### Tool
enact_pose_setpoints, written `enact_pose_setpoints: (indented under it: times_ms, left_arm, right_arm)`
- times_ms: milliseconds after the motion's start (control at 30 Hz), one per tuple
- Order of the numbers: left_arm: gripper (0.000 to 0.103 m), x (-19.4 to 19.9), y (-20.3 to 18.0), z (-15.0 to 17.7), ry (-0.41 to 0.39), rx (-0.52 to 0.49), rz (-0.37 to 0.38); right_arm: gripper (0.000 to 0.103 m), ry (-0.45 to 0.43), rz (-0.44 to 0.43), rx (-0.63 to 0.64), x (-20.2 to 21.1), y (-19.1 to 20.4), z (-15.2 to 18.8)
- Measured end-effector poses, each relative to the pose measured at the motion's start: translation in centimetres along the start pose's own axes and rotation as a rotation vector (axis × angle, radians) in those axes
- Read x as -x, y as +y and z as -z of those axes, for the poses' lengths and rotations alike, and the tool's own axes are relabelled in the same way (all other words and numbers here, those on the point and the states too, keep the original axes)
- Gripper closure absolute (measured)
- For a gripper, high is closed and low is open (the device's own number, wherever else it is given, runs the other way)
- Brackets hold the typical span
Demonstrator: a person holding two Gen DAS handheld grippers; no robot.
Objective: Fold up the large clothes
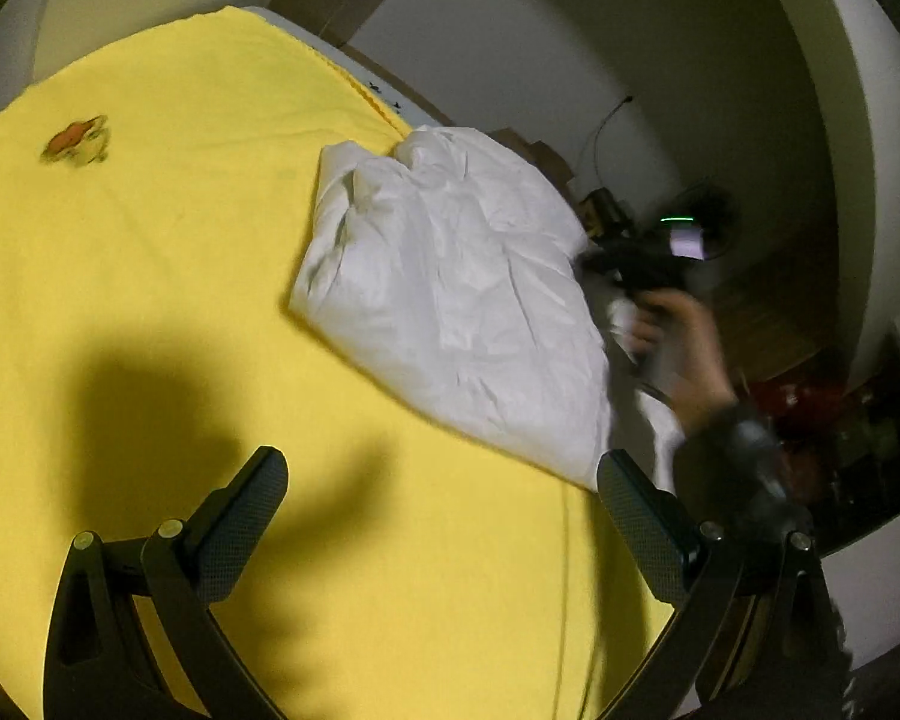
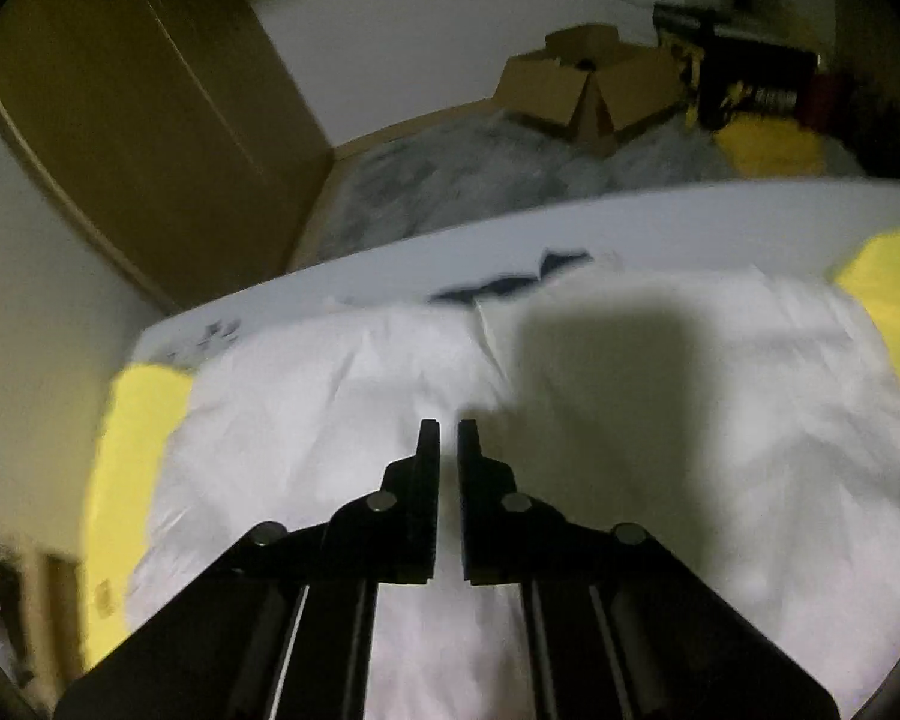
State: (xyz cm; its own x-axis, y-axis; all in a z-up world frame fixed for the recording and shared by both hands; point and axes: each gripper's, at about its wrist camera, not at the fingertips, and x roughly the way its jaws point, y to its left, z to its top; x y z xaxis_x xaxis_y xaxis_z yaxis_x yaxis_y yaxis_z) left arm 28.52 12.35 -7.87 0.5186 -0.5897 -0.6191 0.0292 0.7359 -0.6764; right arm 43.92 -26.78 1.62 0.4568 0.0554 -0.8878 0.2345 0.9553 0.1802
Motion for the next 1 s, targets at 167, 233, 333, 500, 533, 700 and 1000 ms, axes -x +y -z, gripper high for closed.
enact_pose_setpoints:
  times_ms: [167,233,333,500,533,700,1000]
  left_arm:
    - [0.000,2.7,0.6,1.6,-0.025,-0.009,0.014]
    - [0.000,2.7,1.2,1.1,-0.038,-0.016,0.001]
    - [0.000,1.9,1.6,0.2,-0.035,0.013,0.011]
    - [0.000,-0.7,1.7,-1.8,-0.013,0.120,0.003]
    - [0.000,-0.8,1.7,-1.9,-0.011,0.131,0.009]
    - [0.000,-0.9,3.0,-1.4,-0.005,0.169,-0.001]
    - [0.000,-2.2,4.9,-1.8,0.039,0.271,0.023]
  right_arm:
    - [0.102,0.097,0.047,0.088,-5.8,0.6,1.5]
    - [0.098,-0.010,0.013,0.121,-3.1,0.8,3.8]
    - [0.096,-0.001,-0.009,0.117,-2.1,-0.2,10.4]
    - [0.098,0.032,0.023,0.208,-9.3,-0.6,14.6]
    - [0.096,0.041,0.001,0.170,-9.1,-0.8,14.8]
    - [0.096,0.073,-0.027,0.174,-14.5,-1.3,19.7]
    - [0.097,0.014,0.025,0.240,-22.6,0.3,23.2]
